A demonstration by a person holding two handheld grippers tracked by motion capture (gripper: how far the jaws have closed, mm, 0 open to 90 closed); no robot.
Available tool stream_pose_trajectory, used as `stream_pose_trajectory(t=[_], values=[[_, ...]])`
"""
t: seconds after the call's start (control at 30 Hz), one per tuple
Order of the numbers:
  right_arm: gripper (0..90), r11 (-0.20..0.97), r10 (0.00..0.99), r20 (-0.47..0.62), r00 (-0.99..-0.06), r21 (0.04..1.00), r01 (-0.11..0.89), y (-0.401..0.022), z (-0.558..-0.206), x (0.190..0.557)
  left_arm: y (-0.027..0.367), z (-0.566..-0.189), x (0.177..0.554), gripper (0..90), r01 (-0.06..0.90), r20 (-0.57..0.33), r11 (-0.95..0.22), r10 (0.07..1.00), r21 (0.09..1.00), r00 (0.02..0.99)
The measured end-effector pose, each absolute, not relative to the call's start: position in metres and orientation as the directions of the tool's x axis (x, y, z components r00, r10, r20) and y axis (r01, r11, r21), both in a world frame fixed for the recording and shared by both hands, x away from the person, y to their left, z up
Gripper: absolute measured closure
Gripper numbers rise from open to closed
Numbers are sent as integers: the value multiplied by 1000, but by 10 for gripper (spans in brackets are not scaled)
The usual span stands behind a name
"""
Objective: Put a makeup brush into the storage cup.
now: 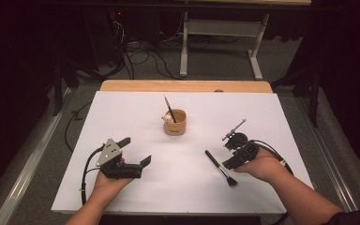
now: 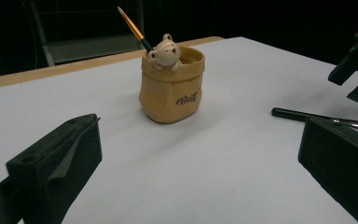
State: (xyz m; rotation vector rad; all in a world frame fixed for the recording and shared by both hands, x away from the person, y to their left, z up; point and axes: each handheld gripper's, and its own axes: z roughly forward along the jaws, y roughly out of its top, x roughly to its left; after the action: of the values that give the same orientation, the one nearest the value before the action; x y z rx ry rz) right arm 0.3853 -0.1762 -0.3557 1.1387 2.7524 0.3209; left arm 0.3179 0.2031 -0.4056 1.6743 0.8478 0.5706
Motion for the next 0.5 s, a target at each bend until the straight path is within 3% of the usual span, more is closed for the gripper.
stream_pose_trajectory(t=[0.5], values=[[534,711,689,3,-725,187,677,-154,-388,390,204,-404,317,0,233,-54,-119,781,965,623]])
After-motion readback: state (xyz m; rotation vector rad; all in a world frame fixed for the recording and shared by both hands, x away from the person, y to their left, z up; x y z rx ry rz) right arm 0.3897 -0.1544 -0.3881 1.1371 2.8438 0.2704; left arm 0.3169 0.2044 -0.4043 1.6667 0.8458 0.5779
